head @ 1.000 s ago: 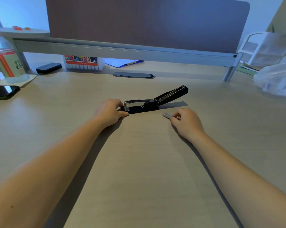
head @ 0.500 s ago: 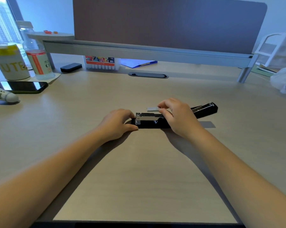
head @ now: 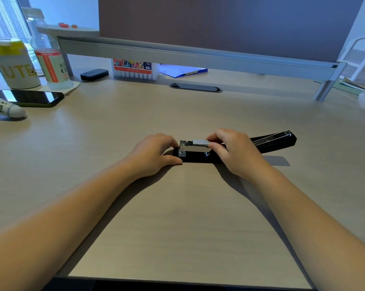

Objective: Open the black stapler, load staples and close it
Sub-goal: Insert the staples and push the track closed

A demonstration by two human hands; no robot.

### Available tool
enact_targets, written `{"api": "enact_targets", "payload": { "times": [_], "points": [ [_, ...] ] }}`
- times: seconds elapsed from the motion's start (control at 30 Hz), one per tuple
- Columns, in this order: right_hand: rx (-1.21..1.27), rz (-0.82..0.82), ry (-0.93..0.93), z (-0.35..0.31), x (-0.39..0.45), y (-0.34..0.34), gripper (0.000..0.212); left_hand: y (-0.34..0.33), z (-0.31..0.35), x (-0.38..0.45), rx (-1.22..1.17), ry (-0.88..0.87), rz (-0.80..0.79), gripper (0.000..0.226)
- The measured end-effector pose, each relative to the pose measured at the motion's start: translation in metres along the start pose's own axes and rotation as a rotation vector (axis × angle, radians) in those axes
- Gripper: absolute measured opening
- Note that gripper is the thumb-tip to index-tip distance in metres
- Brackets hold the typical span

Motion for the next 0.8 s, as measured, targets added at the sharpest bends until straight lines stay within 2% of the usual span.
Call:
{"api": "enact_targets", "payload": {
  "times": [0.8],
  "points": [
    [-0.036,-0.038,0.031,-0.0038,-0.0003,-0.002,0.023,-0.0001,-0.0022,0.002,0.021,-0.01,0.0,0.038]
  ]
}}
Point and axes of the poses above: each hand's wrist, its own x-axis towards the middle knuckle, its own y-axis out of the back of the hand, z = x × y, the point moved 9 cm from there along x, towards the middle knuckle, and after that the axes turned 15 degrees about -x, right-handed, at the moved point
